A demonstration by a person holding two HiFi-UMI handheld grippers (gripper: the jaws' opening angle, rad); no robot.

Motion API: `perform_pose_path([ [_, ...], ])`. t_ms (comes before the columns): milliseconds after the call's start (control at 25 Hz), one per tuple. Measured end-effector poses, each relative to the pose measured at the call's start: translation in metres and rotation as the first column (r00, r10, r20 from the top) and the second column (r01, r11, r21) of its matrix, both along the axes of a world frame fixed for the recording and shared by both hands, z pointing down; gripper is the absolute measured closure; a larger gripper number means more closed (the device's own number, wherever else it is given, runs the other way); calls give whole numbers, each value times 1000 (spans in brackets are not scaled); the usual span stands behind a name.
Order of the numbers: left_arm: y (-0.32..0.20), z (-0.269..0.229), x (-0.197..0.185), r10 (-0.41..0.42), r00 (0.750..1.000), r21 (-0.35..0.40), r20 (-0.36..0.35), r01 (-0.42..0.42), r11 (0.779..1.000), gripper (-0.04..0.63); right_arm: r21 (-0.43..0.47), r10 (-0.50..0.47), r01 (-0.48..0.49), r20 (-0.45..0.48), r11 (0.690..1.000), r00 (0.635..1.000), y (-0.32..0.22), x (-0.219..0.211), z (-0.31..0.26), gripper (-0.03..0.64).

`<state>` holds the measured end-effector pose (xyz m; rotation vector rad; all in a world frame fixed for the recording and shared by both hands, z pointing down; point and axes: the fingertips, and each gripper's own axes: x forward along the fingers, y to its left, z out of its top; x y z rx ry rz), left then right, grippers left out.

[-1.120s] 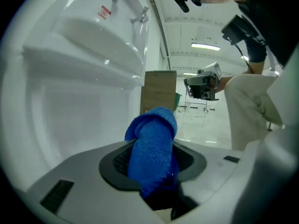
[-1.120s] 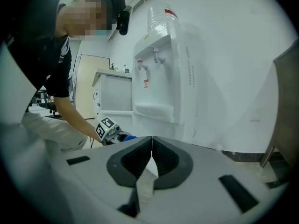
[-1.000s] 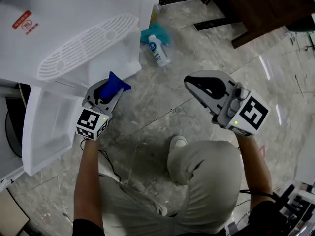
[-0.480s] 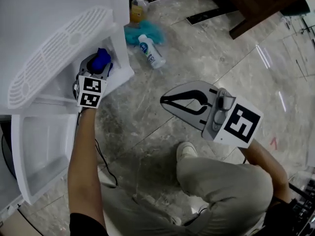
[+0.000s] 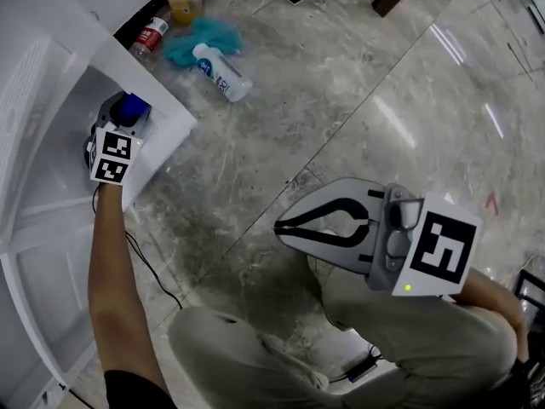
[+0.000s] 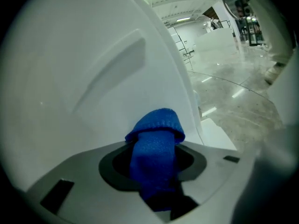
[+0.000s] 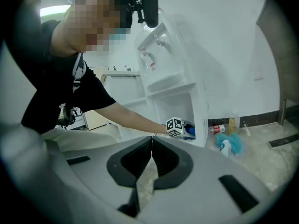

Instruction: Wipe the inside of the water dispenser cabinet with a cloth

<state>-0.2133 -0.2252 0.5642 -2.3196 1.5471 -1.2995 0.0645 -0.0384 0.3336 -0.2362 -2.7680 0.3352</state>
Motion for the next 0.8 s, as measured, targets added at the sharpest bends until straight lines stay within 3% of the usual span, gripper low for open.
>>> perform_pose_path([
  [240,-8,-1,-8,-13,994,-93,-111,3,996,422,-13,58,-58,38,998,998,-10,20,-14,618],
  [440,-13,0,-20,-52,991,-116,-122,37,993,413,-14,59,-58,20,998,998,-6,23,-9,618],
  [520,-16,-2,-32,-136,980,-75,-144,126,989,407,-24,64,-63,17,998,998,-5,24,-10,618],
  [640,-23,-8,-63,-348,917,-18,-195,352,936,443,-4,58,-58,2,998,998,-1,24,-8,618],
  [800,-32,-4,-60,-361,926,-31,-108,360,933,445,-7,70,-70,-42,998,997,5,30,5,618],
])
